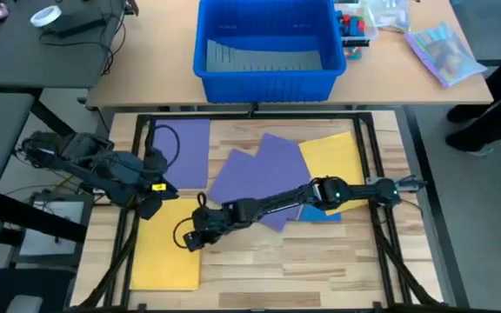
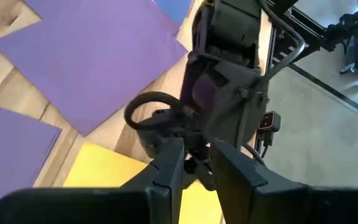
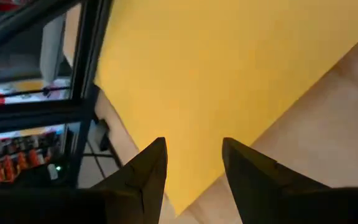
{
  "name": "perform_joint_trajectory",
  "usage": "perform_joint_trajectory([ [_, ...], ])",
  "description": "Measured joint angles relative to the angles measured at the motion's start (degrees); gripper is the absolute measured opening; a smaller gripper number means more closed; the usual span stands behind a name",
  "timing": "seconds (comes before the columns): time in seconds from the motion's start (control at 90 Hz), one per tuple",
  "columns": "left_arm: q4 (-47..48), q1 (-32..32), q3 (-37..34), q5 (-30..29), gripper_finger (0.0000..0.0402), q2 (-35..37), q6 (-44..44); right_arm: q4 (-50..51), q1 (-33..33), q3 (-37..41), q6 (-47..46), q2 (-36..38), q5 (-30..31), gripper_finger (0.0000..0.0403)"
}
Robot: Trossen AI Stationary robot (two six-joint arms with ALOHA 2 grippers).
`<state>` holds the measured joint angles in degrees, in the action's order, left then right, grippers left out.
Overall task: Organize paper
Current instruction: Stack the purple colored paper on top of the other purple colored papers
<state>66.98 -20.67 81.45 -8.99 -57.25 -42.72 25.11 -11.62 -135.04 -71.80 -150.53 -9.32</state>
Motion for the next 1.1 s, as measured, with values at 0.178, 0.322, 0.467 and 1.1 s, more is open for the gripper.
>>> perform_joint_trajectory([
  [0.178,0.1,0.0,0.0,0.0,0.0061,0.0,0.4,-0.4,-0.5,0.1,2.2,0.5,0.0,0.0146],
  [0.322,-0.2,0.0,0.0,-0.1,0.0061,0.0,1.3,1.6,0.5,0.1,6.4,5.0,0.0,0.0146],
  [0.467,-0.8,0.0,0.0,-4.1,0.0061,0.0,1.7,12.7,4.3,0.1,17.6,11.7,0.6,0.0146],
  [1.1,-9.5,21.3,-14.1,0.2,0.0061,-0.5,3.4,60.3,27.8,0.8,65.2,31.1,4.9,0.0144],
])
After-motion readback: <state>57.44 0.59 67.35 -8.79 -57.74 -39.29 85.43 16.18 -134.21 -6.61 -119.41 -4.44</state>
